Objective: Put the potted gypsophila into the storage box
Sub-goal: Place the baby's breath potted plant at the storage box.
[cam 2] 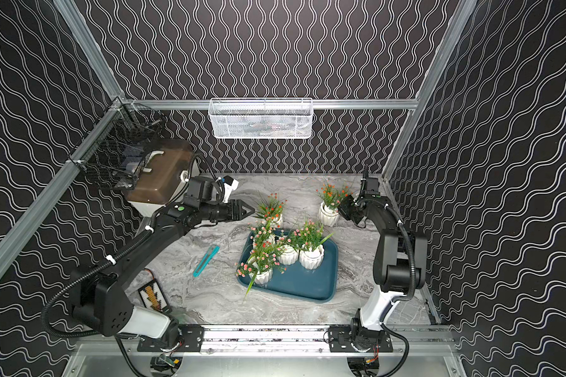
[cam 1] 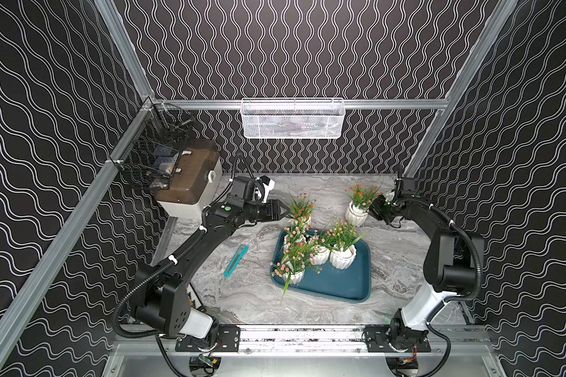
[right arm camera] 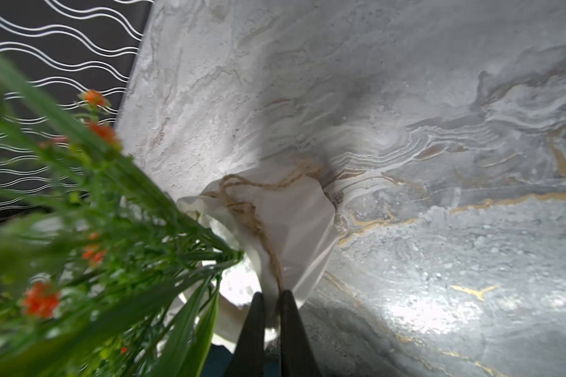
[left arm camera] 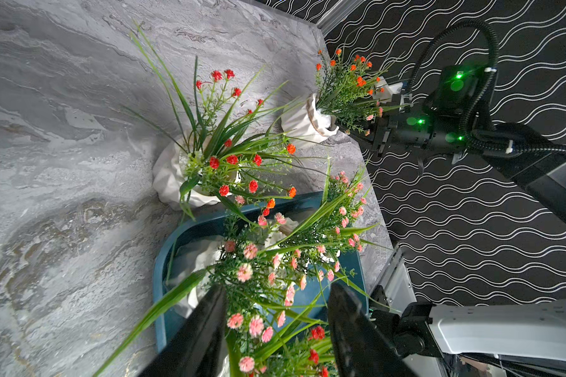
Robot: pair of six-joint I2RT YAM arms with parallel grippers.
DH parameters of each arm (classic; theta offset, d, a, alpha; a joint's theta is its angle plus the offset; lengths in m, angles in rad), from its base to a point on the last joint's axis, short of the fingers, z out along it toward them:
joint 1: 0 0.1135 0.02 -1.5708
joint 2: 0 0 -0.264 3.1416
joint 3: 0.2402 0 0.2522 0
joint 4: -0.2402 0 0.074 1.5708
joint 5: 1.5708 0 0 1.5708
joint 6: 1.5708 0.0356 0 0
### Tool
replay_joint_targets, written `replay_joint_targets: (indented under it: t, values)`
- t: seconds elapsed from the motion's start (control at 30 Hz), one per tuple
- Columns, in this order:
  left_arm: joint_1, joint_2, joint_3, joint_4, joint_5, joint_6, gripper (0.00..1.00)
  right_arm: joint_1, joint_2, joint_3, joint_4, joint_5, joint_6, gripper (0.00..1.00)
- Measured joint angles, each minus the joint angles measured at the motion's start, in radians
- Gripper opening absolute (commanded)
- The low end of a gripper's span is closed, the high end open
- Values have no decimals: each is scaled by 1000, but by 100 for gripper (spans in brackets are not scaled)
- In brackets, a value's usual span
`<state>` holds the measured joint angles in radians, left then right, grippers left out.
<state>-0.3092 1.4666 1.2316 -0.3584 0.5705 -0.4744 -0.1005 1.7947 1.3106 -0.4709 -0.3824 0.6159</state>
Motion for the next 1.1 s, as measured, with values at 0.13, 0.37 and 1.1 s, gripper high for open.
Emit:
replay_joint_targets:
  t: [0.13, 0.37, 1.1]
  values:
    - [-5, 0, 0, -1, -2, 2, 54, -7, 21, -6, 7, -1, -3, 0]
    - [-6, 0, 0, -1, -3, 3, 54, -10, 35, -18, 26, -7, -6, 8]
    - [-6, -5, 5, -1, -3, 3, 54, 8, 92, 26, 13, 18, -29, 23]
